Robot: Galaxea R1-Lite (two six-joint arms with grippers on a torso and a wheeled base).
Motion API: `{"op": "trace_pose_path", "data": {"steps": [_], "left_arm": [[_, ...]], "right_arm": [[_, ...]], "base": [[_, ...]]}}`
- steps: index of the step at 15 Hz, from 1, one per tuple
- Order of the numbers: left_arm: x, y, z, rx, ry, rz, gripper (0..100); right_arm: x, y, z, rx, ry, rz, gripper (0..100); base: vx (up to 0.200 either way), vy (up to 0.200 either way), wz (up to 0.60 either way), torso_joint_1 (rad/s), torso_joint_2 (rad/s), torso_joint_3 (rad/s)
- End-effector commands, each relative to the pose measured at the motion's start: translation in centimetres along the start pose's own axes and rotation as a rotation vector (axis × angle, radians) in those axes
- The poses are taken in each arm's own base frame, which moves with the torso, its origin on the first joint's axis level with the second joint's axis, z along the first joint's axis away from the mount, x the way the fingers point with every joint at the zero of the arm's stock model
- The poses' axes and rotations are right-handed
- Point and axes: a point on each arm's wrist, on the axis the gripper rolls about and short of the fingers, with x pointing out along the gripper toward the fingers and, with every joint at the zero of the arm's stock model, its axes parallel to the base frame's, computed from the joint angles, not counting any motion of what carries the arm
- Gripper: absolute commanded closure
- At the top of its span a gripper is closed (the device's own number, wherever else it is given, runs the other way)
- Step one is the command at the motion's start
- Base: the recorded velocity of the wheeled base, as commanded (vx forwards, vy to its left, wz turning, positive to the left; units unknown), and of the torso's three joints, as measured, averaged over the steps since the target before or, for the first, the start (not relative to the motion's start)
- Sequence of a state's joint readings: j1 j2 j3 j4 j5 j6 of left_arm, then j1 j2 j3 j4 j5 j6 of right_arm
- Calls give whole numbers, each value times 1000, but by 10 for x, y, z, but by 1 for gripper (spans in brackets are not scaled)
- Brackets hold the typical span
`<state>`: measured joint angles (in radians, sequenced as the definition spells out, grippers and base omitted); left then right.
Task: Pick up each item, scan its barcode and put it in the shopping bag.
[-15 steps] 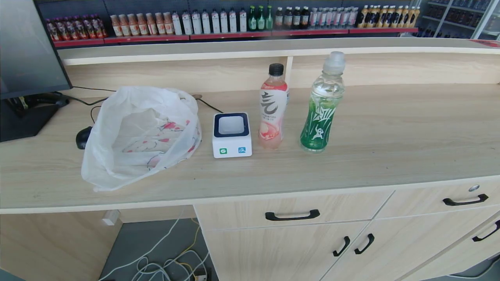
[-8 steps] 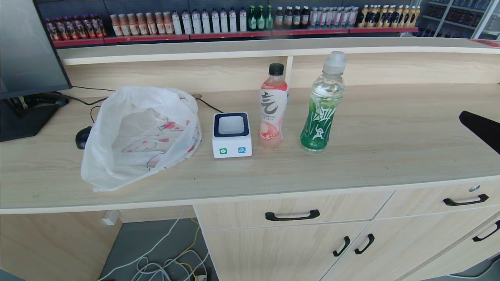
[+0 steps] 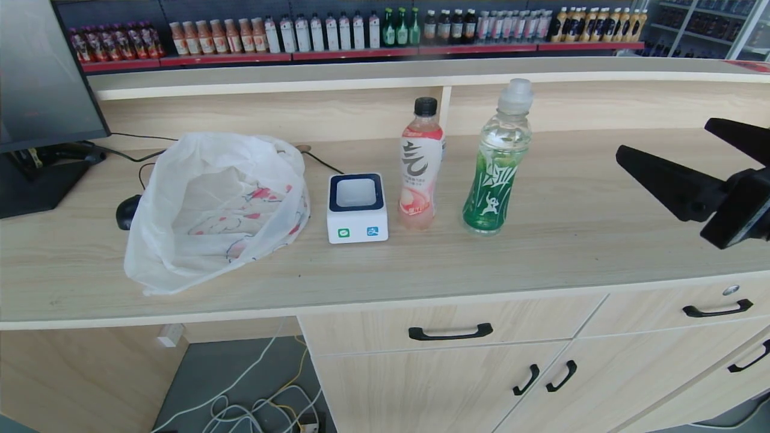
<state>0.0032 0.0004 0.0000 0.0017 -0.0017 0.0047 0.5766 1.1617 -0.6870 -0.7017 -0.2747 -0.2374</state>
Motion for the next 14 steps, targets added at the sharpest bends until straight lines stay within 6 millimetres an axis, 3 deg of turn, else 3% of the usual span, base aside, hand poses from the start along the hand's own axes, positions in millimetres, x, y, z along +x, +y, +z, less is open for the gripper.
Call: {"op": "trace_pose_path", "data": {"steps": [1,4,8,14], "left_arm": [[0,0,0,0,-1,0,0],[0,0,0,0,-1,0,0],[0,0,0,0,-1,0,0],[0,0,0,0,-1,0,0]], "right_arm": [[20,22,-10,8,25,14,0],[38,47,-13,-2,26,0,0],[61,62,-27,18,-7,-56,0],[68,67,-34,-61,-3,-50,0]], "base": [[0,0,0,0,0,0],[0,0,0,0,0,0],[0,0,0,0,0,0],[0,0,0,0,0,0]]}}
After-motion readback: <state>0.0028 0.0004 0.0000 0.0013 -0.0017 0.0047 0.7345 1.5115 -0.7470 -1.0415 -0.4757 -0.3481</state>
